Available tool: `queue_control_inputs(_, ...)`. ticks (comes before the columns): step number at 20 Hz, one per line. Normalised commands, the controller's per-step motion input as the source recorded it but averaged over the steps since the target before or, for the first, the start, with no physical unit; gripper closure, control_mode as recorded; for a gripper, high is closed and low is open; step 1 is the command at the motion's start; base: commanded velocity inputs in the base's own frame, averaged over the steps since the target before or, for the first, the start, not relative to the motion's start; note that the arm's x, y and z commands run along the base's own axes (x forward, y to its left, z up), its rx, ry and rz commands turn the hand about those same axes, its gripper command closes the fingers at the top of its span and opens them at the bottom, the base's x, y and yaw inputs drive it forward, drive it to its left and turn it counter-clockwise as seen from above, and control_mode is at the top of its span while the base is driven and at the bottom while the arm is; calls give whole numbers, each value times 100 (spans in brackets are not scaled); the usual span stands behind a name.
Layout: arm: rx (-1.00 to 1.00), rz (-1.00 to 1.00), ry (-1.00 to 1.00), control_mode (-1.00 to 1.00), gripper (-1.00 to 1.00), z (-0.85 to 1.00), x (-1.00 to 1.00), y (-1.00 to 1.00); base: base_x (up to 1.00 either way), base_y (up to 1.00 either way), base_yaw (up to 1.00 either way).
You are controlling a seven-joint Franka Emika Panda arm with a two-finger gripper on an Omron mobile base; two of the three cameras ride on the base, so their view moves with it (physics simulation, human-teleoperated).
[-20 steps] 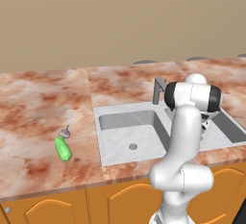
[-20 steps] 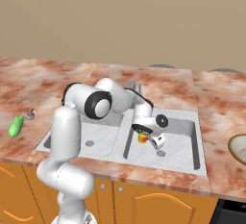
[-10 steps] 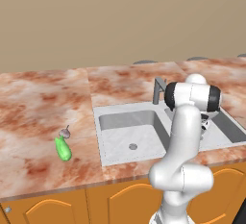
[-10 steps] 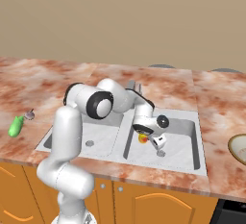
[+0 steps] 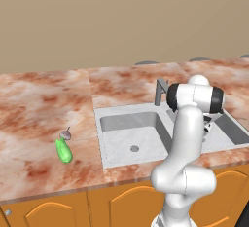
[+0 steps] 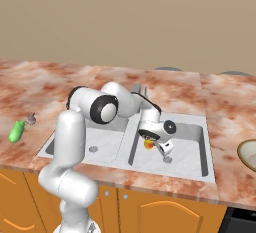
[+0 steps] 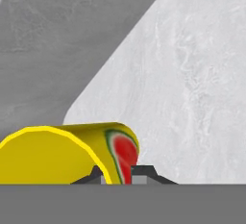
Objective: Remove the corn and garlic from the sink. Then move the bowl and cup from the counter to the sink for washing.
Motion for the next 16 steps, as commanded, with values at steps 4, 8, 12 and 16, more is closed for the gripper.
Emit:
queue_control_inputs(4,0,0,-1,-100,100,-7,1,13,0,0,0)
queue_control_inputs(8,0,0,0,-100,-100,-7,2,14,0,0,0)
queue_control_inputs(12,0,0,0,-100,-100,-3,1,11,0,0,0)
queue_control_inputs(16,0,0,-1,-100,-100,0,3,12,0,0,0)
